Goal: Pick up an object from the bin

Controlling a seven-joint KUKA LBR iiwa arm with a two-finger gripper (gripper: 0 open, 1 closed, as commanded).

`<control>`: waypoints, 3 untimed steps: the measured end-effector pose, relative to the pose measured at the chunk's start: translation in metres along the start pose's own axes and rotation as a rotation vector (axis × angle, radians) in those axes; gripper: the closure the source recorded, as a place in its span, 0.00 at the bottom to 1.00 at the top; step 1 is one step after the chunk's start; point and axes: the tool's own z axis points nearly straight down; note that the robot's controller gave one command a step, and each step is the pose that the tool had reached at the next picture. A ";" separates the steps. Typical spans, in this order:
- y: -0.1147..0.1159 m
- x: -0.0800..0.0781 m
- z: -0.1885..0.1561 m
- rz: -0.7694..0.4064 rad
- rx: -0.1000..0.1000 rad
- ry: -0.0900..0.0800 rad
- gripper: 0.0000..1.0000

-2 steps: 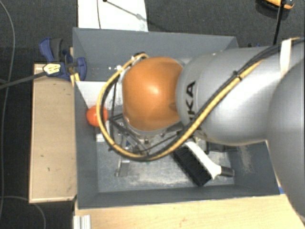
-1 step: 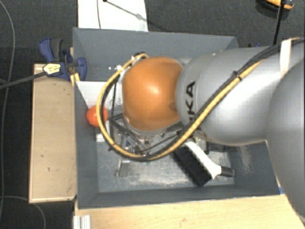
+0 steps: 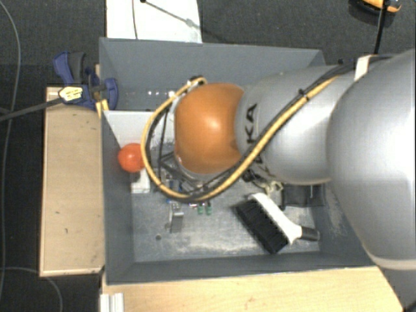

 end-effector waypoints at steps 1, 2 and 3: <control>-0.061 0.002 0.037 -0.045 0.002 0.007 0.00; -0.089 -0.007 0.034 -0.045 0.005 0.006 0.00; -0.075 -0.032 0.037 -0.161 0.000 0.002 0.00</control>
Offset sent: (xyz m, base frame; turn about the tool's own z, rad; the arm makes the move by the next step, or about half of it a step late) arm 0.0283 -0.0534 -0.0101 -0.0625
